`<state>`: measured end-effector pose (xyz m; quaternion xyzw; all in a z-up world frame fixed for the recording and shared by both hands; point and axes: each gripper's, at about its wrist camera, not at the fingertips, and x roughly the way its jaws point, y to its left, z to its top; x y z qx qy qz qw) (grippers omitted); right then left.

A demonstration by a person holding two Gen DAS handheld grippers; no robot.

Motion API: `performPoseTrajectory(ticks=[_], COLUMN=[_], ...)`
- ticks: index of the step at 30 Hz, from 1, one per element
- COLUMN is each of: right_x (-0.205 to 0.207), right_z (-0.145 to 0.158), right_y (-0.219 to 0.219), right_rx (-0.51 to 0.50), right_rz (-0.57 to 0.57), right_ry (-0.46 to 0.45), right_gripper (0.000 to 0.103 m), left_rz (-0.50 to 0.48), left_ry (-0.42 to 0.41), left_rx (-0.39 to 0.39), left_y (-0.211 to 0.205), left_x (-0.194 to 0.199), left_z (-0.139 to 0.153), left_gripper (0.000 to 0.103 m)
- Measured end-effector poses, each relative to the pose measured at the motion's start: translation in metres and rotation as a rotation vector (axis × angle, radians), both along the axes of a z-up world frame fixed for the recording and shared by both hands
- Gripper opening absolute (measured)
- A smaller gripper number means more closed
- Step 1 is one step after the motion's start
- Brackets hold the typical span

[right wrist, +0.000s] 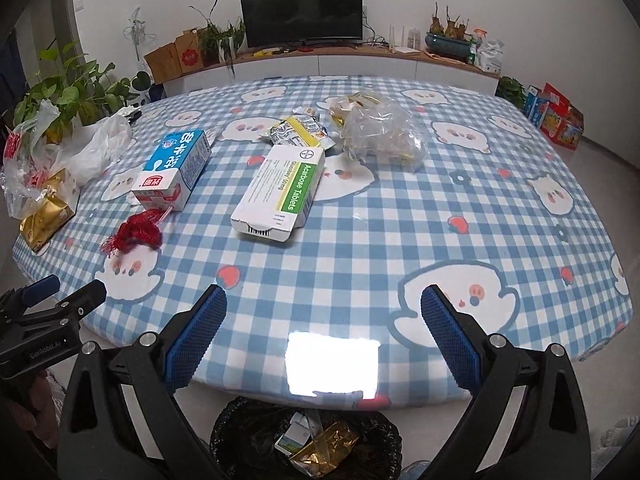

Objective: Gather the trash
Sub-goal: 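Move both open tools from the bin toward the table items, then grasp the red mesh net with the left tool while the right tool grasps the white Acarbose box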

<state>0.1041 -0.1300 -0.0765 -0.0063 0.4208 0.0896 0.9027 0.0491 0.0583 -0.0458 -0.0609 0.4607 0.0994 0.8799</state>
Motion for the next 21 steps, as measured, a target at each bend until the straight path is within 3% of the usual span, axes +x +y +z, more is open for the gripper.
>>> performPoseTrajectory(ticks=[13, 21], right_x=[0.068, 0.1], right_z=[-0.001, -0.015], right_y=[0.035, 0.05], right_rx=[0.008, -0.01], right_rz=[0.007, -0.007], right_ry=[0.0, 0.039], right_gripper=[0.094, 0.094], left_rz=[-0.018, -0.018], left_ry=[-0.001, 0.032], left_rx=[0.022, 0.007], left_y=[0.01, 0.017], left_x=[0.053, 0.076], left_z=[-0.002, -0.013], left_gripper=[0.094, 0.086])
